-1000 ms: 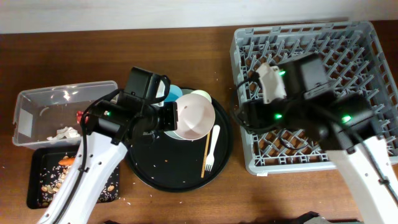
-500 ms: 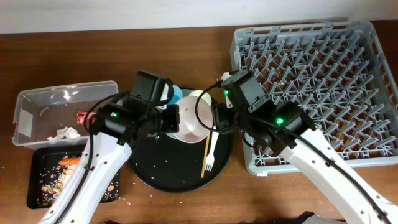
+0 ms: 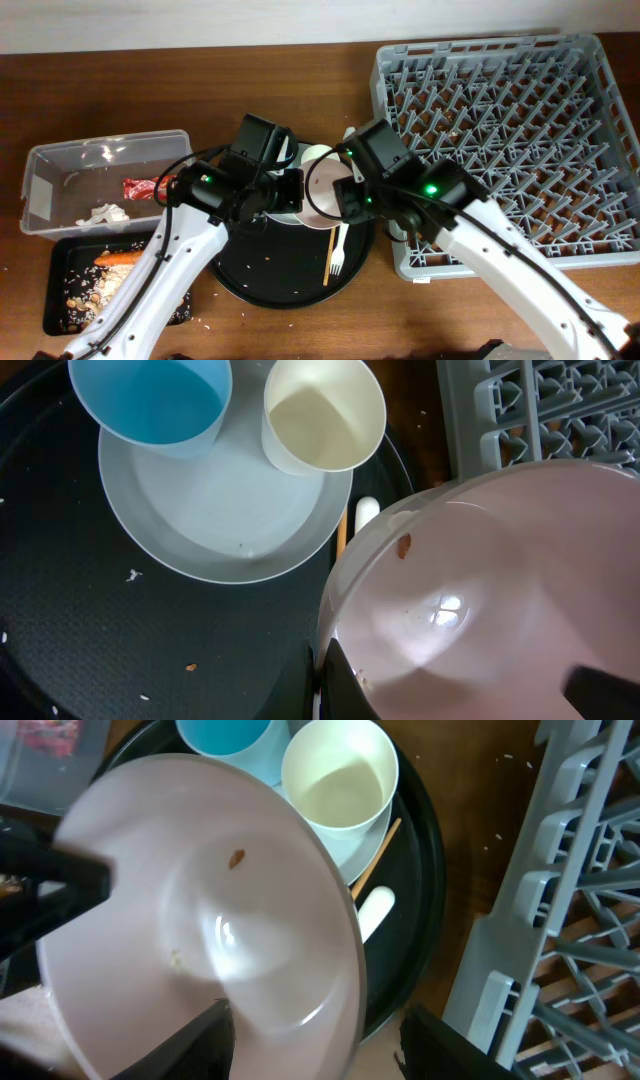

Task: Sort waste into correct bins and load items into the dishwasher rack
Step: 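Hand the pink bowl from the left gripper to the right gripper, then carry the pink bowl into the rack and stand it upright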

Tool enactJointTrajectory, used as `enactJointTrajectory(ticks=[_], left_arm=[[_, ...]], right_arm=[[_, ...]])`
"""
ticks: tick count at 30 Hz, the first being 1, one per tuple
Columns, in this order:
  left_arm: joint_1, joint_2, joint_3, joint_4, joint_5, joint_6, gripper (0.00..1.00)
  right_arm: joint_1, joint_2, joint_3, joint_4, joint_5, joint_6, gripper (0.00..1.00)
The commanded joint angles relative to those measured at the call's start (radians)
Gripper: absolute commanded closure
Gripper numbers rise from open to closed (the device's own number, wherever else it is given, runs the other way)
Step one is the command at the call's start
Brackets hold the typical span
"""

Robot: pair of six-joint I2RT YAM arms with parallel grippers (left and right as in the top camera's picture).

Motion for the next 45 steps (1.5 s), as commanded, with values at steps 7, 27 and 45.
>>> enactJointTrajectory(ticks=[7, 27, 45], left_arm=[[-0.002, 0.003, -0.005, 0.006, 0.014, -0.013, 1.0], [0.051, 0.002, 0.001, 0.008, -0.005, -0.013, 0.51], [0.199, -0.087, 0.171, -0.101, -0.021, -0.012, 0.01]], right_arm=[[0.005, 0.014, -0.007, 0.019, 0.077, 0.008, 0.62], [0.005, 0.06, -0.002, 0.054, 0.1, 0.008, 0.96], [-0.085, 0.055, 0.088, 0.21, 0.963, -0.516, 0.96]])
